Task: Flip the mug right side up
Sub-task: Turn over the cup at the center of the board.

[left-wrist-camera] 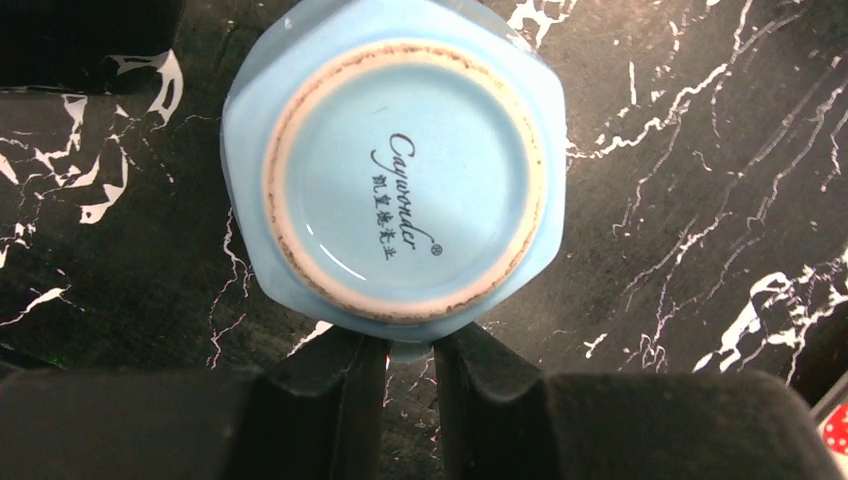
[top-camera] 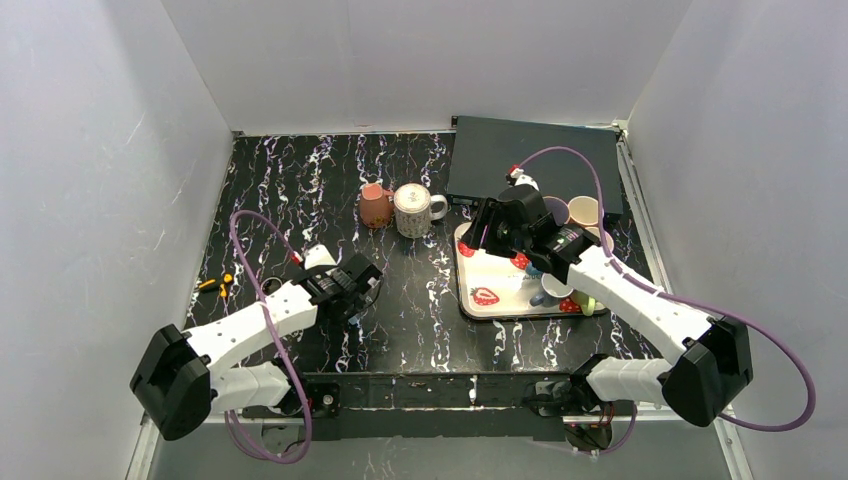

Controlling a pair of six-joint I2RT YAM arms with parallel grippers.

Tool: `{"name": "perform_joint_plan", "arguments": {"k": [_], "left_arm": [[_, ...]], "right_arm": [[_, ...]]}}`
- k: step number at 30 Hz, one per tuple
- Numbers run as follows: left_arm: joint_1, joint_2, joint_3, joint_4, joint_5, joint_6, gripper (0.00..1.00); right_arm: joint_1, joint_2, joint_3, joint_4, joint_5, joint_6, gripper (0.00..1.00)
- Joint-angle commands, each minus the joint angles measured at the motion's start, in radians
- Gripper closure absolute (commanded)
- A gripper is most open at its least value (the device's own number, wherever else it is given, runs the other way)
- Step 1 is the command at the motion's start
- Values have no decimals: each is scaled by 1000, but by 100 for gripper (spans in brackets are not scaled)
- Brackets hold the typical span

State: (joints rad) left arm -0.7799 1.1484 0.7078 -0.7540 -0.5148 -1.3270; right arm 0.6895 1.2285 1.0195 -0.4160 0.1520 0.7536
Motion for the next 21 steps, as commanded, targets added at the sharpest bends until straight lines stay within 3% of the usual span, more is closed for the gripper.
{"name": "perform_joint_plan", "arguments": {"k": [1,6,10,18,21], "left_arm": [[4,-68,9,53,18,113,100],[4,-181,62,174,-4,344,100],[12,-197,152,313,132,588,100],[64,-46,400,451,439,691,100],[111,10,531,475,631,681,100]], "right_arm": [[6,6,54,6,18,-2,38],[6,-2,49,13,33,4,36],[5,-32,16,97,-5,26,32],[6,-148,-73,342,-144,109,19],[6,-205,-96,402,-176,162,17]]}}
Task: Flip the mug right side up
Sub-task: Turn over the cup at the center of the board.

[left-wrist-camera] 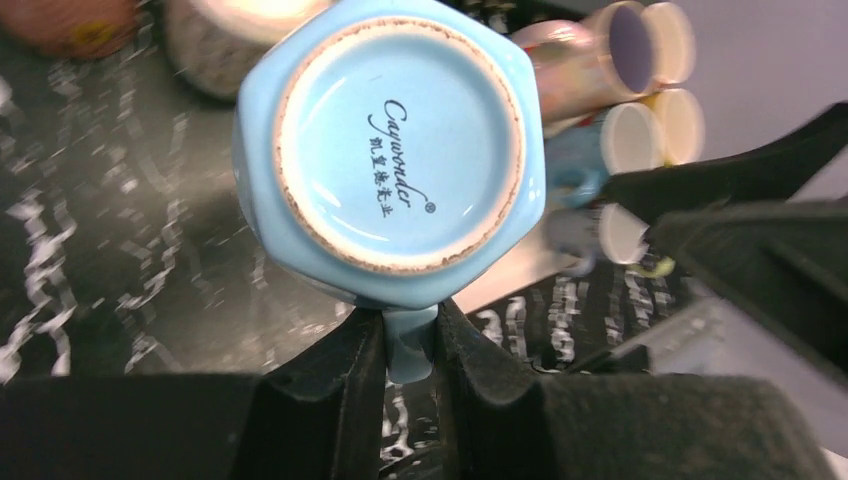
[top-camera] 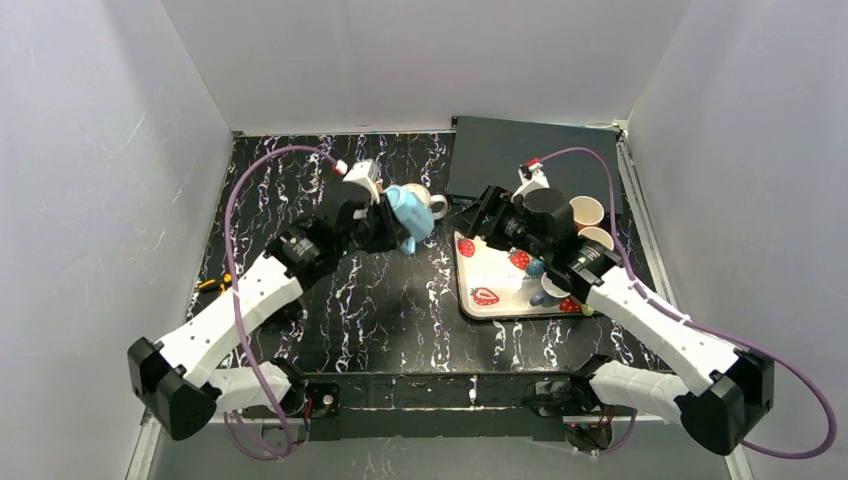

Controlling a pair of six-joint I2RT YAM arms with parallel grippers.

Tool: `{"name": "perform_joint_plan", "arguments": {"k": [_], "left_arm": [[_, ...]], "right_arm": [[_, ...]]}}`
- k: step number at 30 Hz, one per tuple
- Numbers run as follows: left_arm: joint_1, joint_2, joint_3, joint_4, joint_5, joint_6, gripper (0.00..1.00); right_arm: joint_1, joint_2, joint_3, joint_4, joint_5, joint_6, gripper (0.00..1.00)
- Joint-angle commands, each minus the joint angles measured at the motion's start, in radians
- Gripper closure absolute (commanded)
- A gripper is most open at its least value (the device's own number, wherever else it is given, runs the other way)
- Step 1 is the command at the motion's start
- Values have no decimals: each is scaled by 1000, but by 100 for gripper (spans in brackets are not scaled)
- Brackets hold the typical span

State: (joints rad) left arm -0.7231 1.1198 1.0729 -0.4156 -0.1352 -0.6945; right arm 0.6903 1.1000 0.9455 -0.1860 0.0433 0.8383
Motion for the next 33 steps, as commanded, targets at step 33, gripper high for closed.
{"name": "perform_joint_plan", "arguments": {"k": [33], "left_arm": [[146,91,354,559,709,-292,100]], "right_arm": [[5,23,-198,1321,-157,693,50]]}}
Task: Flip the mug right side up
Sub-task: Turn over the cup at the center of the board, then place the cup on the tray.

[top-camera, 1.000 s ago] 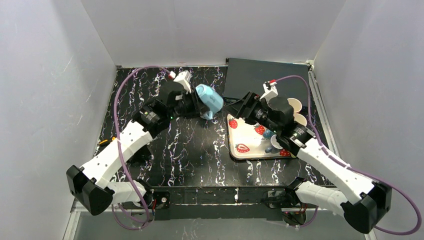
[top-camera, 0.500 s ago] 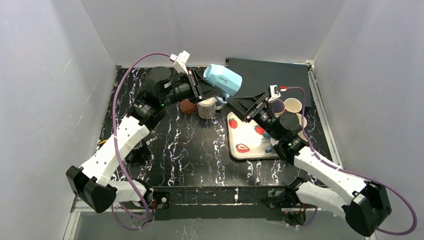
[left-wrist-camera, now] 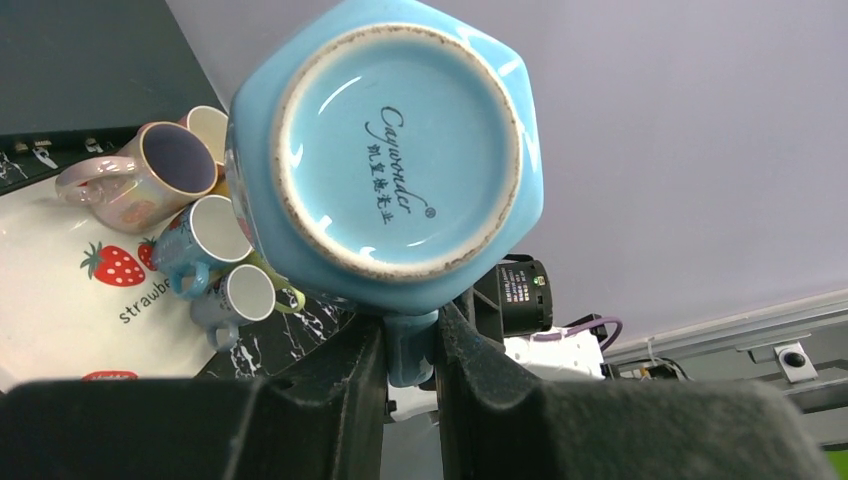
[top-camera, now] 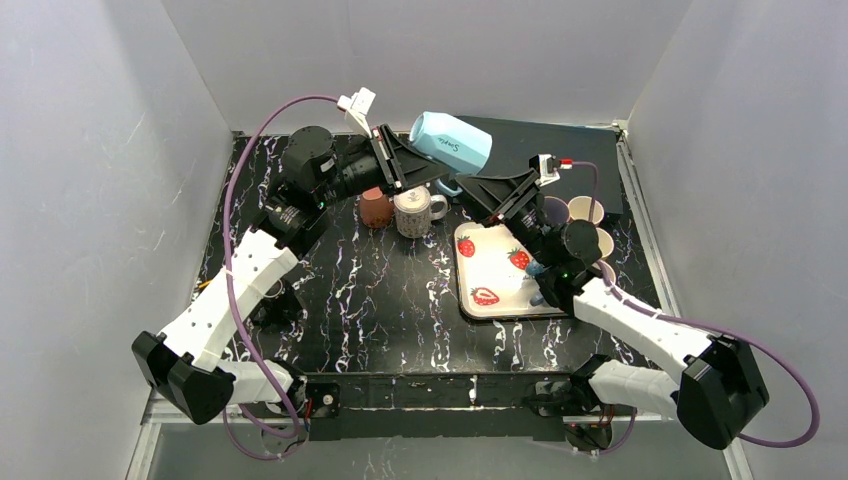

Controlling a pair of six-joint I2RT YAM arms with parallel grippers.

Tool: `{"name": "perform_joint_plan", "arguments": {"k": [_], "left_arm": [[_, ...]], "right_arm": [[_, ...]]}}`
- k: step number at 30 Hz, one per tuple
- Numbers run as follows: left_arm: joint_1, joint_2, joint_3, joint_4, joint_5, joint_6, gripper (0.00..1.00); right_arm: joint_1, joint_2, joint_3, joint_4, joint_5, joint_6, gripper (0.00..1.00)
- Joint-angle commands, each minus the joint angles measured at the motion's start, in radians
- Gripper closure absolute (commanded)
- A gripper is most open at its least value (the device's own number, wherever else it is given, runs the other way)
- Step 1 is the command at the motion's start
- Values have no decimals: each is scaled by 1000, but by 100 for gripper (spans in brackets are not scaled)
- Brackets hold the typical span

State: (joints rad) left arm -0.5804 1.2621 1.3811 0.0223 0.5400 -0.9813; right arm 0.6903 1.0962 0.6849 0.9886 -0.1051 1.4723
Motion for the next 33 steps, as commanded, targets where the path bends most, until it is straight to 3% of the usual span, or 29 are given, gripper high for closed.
{"name": "perform_joint_plan", "arguments": {"k": [1,6,8,10,11,15,20,28,33], "left_arm": [[3,-53,42,129,32,-5,100],[3,-58,30,143,28,2,100],[3,-64,22,143,20,5,100],[4,-66,16,137,17,7,100],[4,-67,12,128,11,7,96],[4,-86,-11,46,-43,44,65],[4,-156,-57,-120,-204,211,29],[4,-267,-108,-425,-540,440,18],[4,-333,-161,-482,-652,487,15]], "right_arm": [[6,39,68,158,-14,71,52],[5,50,74,167,-8,82,65],[5,43,81,144,-3,64,77],[4,30,101,71,-6,36,97],[4,25,113,33,-5,20,99],[3,-22,160,-143,17,-102,99],[-2,-92,221,-411,138,-257,99],[-5,-38,516,-1092,386,-597,99],[10,71,632,-1369,497,-710,99]]}}
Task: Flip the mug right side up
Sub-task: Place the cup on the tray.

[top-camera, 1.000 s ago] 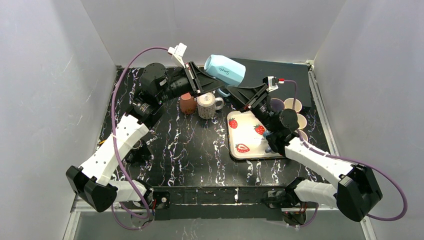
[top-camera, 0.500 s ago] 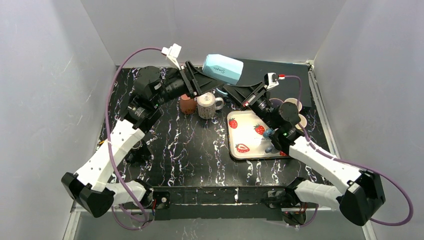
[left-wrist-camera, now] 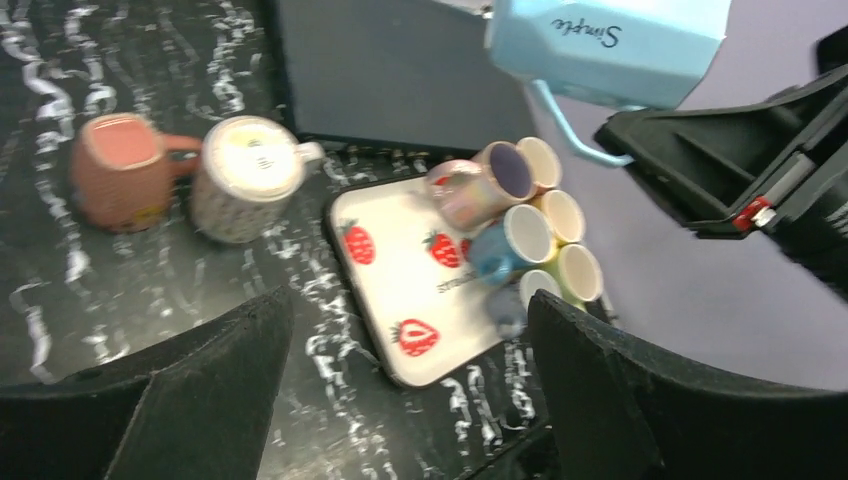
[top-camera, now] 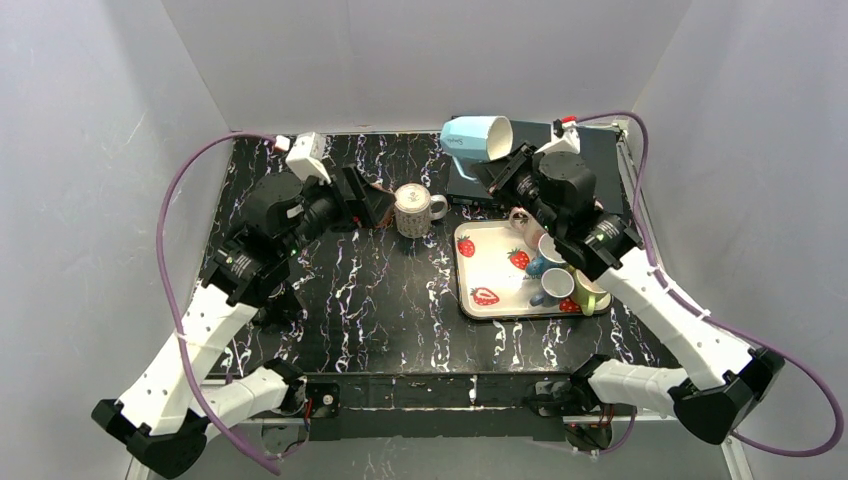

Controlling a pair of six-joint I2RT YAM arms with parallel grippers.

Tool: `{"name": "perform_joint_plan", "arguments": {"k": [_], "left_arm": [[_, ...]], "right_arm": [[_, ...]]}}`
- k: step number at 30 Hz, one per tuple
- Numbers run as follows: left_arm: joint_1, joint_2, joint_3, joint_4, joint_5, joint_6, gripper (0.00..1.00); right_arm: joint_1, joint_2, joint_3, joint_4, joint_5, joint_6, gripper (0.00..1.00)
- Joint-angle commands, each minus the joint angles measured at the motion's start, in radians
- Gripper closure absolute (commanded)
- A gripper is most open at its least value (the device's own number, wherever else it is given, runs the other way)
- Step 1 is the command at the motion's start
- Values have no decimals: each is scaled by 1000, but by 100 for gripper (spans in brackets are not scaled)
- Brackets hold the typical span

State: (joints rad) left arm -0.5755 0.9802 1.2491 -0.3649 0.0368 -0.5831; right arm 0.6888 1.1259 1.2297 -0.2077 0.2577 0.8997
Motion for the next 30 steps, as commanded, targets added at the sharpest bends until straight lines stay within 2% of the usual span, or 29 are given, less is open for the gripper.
{"name": "perform_joint_plan", "arguments": {"k": [1,7,12,20,25,30], "left_arm": [[-1,-60,-35,-100,-159,96,15],[-2,-58,-30,-148,-200,135,15],[-1,-70,-63,-146,-230,145,15],[-1,-103,-141,-113,-173,80,16],[-1,-131,-168,-133,-176,79,16],[-1,-177,-201,-145,-210,83,16]], "right_arm": [[19,60,90,-198,148,-148,99],[108,165,125,-365,332,-146,99],[145,250,133,-487,416,-92,99],[160,383,109,-577,634,122,99],[161,508,160,-662,659,287,99],[160,647,258,-863,694,555,99]]}}
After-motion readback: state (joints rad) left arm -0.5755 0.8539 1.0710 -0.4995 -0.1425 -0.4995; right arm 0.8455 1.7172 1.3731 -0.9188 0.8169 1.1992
